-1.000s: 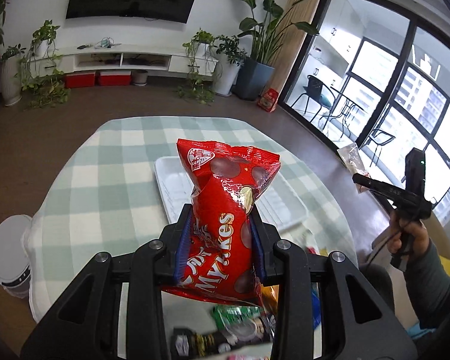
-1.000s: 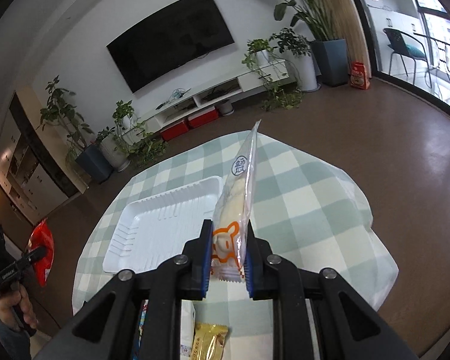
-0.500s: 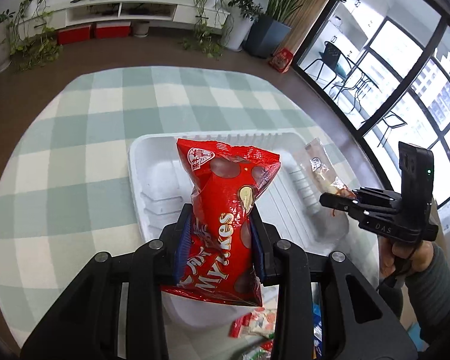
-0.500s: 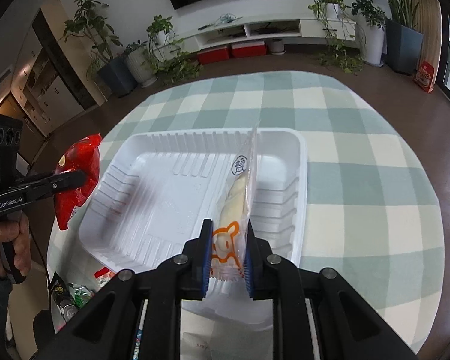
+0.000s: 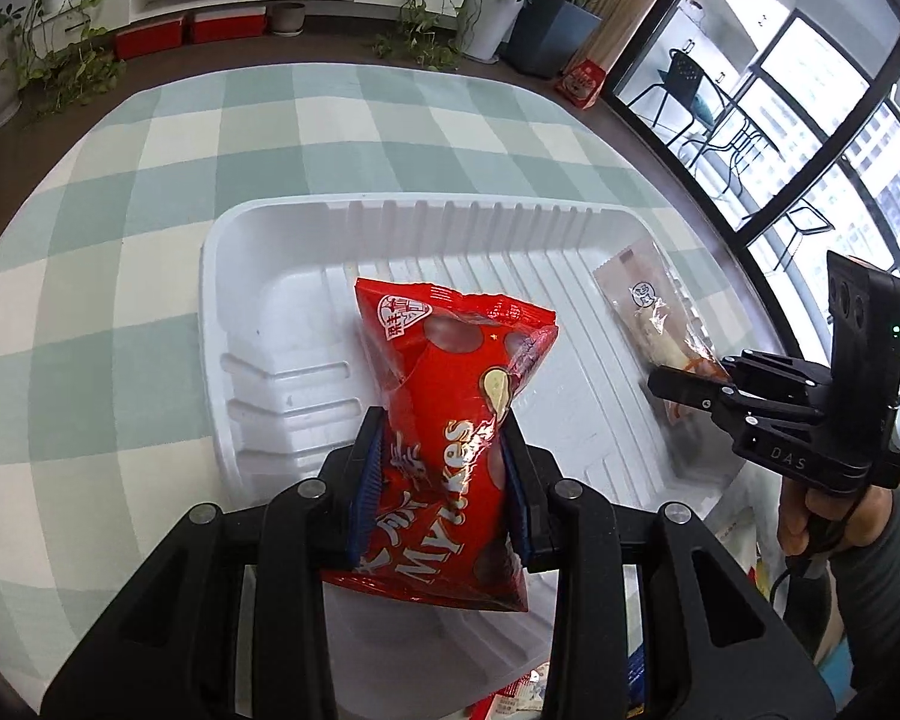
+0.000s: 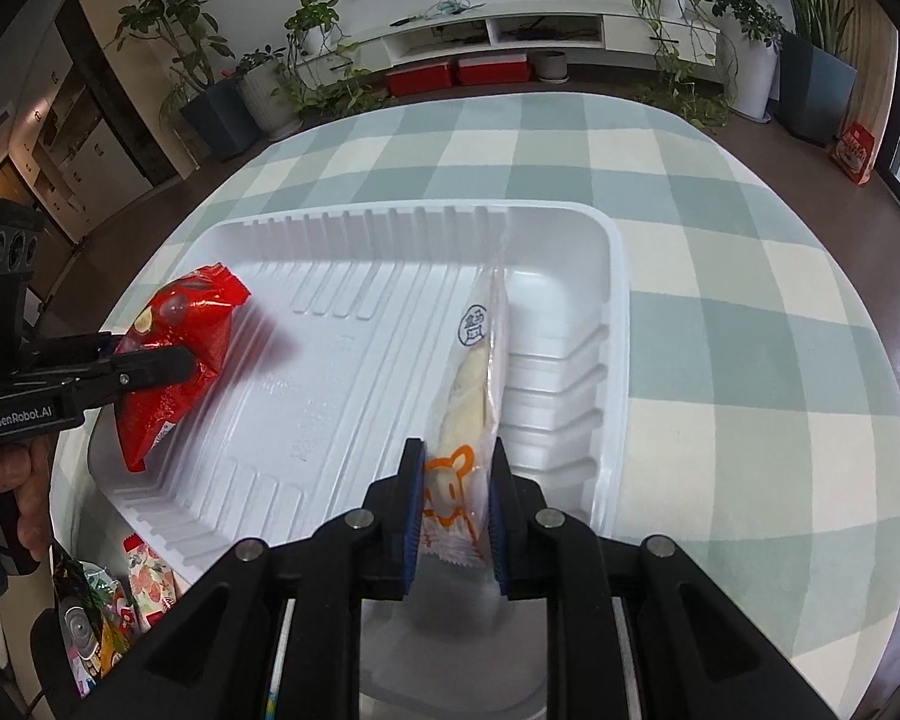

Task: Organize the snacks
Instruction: 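Open the left tool over the tray while the right tool releases the bread roll, then move the left tool back to the pink candy stick packet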

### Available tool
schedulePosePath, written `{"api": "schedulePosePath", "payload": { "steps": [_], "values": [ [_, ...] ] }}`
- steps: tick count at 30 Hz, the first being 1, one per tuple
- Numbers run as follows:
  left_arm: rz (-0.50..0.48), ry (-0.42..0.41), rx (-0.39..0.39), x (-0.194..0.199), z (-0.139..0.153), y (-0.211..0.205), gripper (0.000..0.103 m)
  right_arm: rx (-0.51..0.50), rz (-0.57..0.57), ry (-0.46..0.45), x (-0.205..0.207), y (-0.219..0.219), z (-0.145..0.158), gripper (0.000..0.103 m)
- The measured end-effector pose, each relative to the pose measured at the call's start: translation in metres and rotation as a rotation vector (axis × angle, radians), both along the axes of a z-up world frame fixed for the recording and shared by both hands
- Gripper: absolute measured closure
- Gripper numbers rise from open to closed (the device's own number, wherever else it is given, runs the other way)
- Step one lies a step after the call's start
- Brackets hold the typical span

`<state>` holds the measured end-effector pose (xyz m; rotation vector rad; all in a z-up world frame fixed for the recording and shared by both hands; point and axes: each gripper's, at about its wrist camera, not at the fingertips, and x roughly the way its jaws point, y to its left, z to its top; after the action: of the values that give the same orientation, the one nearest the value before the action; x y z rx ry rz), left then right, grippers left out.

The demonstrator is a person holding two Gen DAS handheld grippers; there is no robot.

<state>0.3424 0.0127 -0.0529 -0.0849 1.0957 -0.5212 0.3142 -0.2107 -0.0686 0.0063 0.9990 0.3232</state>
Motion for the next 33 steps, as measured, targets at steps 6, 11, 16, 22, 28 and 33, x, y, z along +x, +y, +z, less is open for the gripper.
{"api": "schedulePosePath", "payload": {
  "steps": [6,11,16,22,28,33],
  "values": [
    [0.006,0.0,0.022,0.0,-0.004,-0.005,0.065,-0.014,0.011,-0.017,-0.003,0.004,0.001,0.076],
    [0.014,-0.017,0.048,0.0,-0.004,-0.008,0.054,-0.033,0.028,-0.027,-0.004,0.009,0.003,0.068],
    [0.027,-0.034,0.037,-0.002,0.003,-0.002,0.045,-0.038,0.02,-0.062,-0.009,0.003,0.012,0.061],
    [0.051,-0.088,0.012,-0.015,0.026,0.014,0.036,0.016,-0.01,-0.124,-0.018,-0.015,0.036,0.052],
    [0.06,-0.232,-0.073,-0.057,0.078,0.041,0.006,0.094,-0.073,-0.188,-0.045,-0.047,0.071,0.039],
    [0.034,-0.412,-0.024,-0.121,0.108,0.056,0.0,0.219,-0.148,-0.235,-0.093,-0.08,0.089,0.026]
  ]
}}
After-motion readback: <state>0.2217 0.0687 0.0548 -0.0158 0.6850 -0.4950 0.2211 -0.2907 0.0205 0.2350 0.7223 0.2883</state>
